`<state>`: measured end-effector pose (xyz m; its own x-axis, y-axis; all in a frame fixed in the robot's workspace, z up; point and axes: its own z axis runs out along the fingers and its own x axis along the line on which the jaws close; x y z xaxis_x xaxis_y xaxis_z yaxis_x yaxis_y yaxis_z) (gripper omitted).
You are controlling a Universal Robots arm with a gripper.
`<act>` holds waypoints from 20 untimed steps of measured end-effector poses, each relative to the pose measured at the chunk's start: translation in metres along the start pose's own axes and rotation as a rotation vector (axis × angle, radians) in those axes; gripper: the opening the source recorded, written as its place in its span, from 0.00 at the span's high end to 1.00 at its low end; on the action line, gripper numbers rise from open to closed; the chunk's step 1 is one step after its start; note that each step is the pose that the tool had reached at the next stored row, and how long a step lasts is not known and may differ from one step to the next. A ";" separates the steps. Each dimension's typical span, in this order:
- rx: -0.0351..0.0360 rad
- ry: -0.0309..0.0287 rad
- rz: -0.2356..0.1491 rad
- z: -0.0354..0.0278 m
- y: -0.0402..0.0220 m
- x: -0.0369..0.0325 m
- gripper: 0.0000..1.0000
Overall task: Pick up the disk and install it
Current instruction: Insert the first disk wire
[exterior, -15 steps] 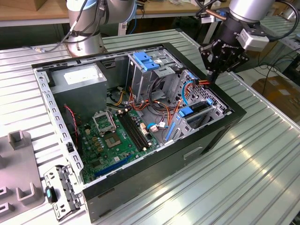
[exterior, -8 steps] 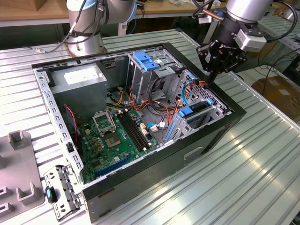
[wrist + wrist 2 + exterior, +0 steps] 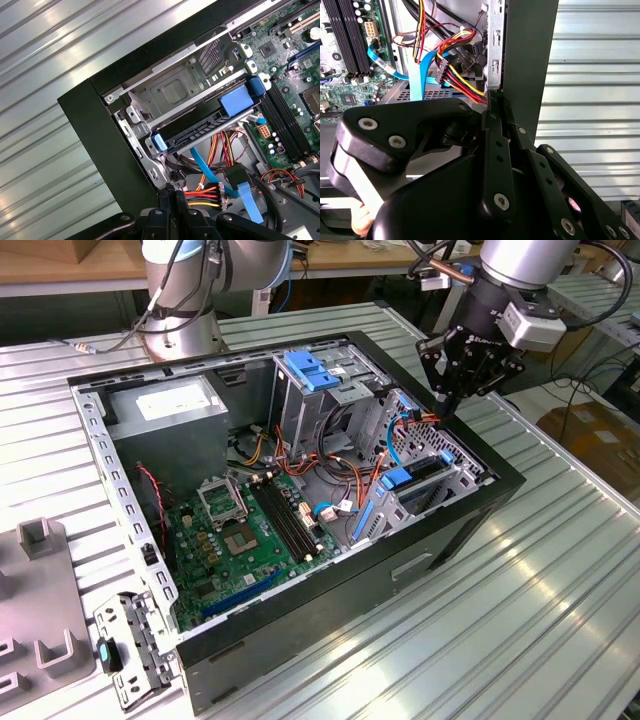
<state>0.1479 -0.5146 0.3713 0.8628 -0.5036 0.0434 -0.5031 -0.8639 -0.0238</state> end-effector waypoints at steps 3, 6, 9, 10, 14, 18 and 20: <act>-0.0003 0.0002 0.007 0.0000 0.0000 0.0000 0.84; -0.0030 0.0017 0.070 0.0000 0.0000 -0.0001 0.84; -0.0060 0.0033 0.138 0.0000 0.0000 -0.0001 0.84; -0.0068 0.0038 0.158 0.0001 0.0000 0.0000 0.84; -0.0100 0.0055 0.230 0.0000 0.0000 -0.0001 0.84; -0.0123 0.0068 0.284 0.0000 0.0000 -0.0001 0.84; -0.0132 0.0073 0.304 0.0000 0.0003 -0.0006 0.84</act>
<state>0.1473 -0.5145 0.3713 0.6720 -0.7392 0.0434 -0.7390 -0.6732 -0.0237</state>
